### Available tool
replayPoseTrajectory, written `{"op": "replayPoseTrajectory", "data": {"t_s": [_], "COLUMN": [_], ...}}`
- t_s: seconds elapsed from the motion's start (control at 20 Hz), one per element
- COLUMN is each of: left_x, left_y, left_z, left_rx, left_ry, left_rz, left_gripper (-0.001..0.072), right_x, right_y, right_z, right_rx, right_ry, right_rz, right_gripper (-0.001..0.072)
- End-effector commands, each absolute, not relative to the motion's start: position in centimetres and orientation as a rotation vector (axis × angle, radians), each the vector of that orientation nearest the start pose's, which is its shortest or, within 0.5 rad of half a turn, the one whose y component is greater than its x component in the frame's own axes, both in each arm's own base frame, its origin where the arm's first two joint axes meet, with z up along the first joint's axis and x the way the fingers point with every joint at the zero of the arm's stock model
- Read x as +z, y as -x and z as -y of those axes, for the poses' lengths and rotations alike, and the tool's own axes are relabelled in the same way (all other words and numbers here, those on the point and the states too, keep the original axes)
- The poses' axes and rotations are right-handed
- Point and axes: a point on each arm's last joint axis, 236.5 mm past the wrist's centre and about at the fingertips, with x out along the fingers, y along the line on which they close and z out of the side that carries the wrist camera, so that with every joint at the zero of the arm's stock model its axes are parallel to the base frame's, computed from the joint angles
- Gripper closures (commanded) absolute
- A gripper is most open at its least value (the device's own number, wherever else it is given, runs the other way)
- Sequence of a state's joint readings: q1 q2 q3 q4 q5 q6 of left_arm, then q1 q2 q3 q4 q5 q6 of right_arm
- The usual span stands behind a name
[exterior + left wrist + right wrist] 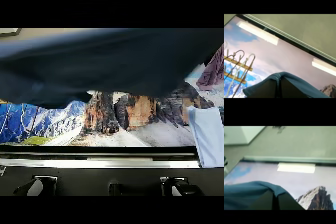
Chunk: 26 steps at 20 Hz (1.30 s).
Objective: Fold the clothes and pants, and hang the long-sleeved shirts on hangers.
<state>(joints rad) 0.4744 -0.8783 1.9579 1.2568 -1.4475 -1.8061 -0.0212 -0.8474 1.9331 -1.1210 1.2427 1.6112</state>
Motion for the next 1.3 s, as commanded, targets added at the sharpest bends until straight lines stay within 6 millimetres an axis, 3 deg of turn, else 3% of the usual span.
{"op": "replayPoseTrajectory", "data": {"t_s": [0.0, 0.15, 0.35, 0.5, 0.65, 0.75, 0.95, 1.1, 1.25], "left_x": [44.0, 42.9, 38.2, 31.8, 22.4, 15.7, 3.8, -1.5, -3.3], "left_y": [-21.9, -22.9, -27.6, -32.6, -39.5, -44.5, -53.4, -57.1, -59.1], "left_z": [-6.5, -5.6, -4.7, -4.9, -3.9, -3.8, -2.3, -1.8, -2.2], "left_rx": [0.344, 0.294, 0.163, 0.092, 0.009, 0.020, 0.004, 0.006, 0.013], "left_ry": [0.427, 0.437, 0.430, 0.420, 0.388, 0.364, 0.358, 0.346, 0.326], "left_rz": [-0.284, -0.344, -0.535, -0.742, -0.959, -1.046, -1.090, -1.097, -1.094], "left_gripper": [0.0697, 0.0697, 0.0697, 0.0697, 0.0697, 0.0696, 0.0696, 0.0696, 0.0697], "right_x": [51.3, 49.3, 43.0, 35.9, 27.4, 20.6, 7.7, 1.6, -0.6], "right_y": [-21.1, -22.8, -29.2, -35.8, -42.6, -46.6, -53.5, -57.2, -59.1], "right_z": [-6.2, -6.1, -5.2, -5.2, -5.0, -4.9, -4.6, -4.3, -3.7], "right_rx": [0.260, 0.244, 0.161, 0.126, 0.095, 0.079, 0.024, -0.003, -0.033], "right_ry": [-0.298, -0.316, -0.391, -0.397, -0.396, -0.386, -0.424, -0.451, -0.476], "right_rz": [-0.050, -0.140, -0.389, -0.627, -0.840, -0.979, -1.128, -1.118, -1.081], "right_gripper": [0.0687, 0.0687, 0.0686, 0.0686, 0.0686, 0.0686, 0.0686, 0.0686, 0.0686]}}
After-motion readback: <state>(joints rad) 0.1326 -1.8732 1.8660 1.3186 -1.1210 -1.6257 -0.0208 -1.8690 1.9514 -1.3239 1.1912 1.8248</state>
